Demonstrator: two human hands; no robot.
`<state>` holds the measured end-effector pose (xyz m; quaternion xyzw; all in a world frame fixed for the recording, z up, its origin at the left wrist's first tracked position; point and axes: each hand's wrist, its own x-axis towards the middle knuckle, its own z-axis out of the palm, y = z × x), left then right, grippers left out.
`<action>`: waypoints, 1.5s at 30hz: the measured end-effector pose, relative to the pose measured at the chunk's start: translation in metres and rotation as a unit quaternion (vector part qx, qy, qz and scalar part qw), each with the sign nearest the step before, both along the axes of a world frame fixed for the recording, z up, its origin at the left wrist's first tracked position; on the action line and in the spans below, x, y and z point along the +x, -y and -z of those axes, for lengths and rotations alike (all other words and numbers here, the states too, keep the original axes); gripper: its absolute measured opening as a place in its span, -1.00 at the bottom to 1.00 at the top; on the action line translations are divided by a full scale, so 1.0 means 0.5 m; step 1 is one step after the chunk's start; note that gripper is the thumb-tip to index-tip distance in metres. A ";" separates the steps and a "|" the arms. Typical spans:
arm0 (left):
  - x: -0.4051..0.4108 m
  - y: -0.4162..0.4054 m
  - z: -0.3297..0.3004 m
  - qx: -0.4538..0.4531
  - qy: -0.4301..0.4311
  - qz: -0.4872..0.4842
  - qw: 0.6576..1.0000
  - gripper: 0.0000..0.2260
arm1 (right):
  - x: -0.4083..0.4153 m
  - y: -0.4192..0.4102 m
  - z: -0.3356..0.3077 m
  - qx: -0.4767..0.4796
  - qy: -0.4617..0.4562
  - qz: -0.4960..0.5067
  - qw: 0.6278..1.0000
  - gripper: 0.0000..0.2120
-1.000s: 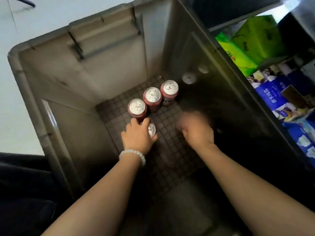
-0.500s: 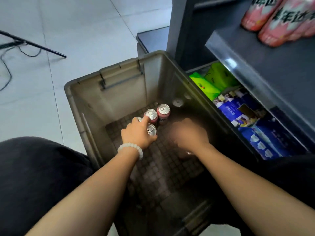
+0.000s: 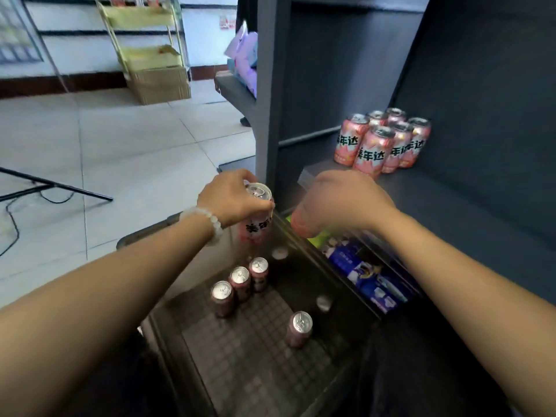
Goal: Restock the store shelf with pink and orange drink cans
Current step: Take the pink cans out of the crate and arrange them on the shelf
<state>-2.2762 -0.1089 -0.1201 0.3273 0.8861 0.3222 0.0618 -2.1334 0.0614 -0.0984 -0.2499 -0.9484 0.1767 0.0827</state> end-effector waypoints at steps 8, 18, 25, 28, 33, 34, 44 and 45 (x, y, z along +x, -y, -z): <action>-0.051 -0.179 -0.096 0.058 0.001 0.018 0.998 -0.65 | -0.024 -0.139 -0.108 0.041 -0.005 0.043 0.998 -0.44; -0.120 -0.419 -0.085 0.091 0.066 0.050 0.992 -0.69 | -0.085 -0.255 -0.060 0.074 0.013 0.090 0.993 -0.45; -0.147 -0.474 -0.062 0.050 0.077 0.155 0.984 -0.49 | -0.104 -0.268 -0.042 0.091 0.003 0.078 0.993 -0.41; -0.165 -0.470 -0.065 0.027 0.070 0.156 0.985 -0.36 | -0.101 -0.272 -0.054 0.096 0.038 0.056 0.993 -0.35; -0.162 -0.469 -0.074 0.005 0.026 0.142 0.989 -0.44 | -0.109 -0.273 -0.067 0.110 0.061 0.066 0.990 -0.40; -0.163 -0.472 -0.072 0.006 0.026 0.142 0.990 -0.45 | -0.110 -0.272 -0.066 0.120 0.064 0.082 0.987 -0.39; -0.188 -0.476 -0.085 -0.026 0.086 0.203 0.975 -0.56 | -0.096 -0.270 -0.048 0.121 0.035 0.056 0.991 -0.36; -0.188 -0.476 -0.085 -0.025 0.086 0.205 0.975 -0.56 | -0.098 -0.269 -0.046 0.122 0.039 0.057 0.990 -0.36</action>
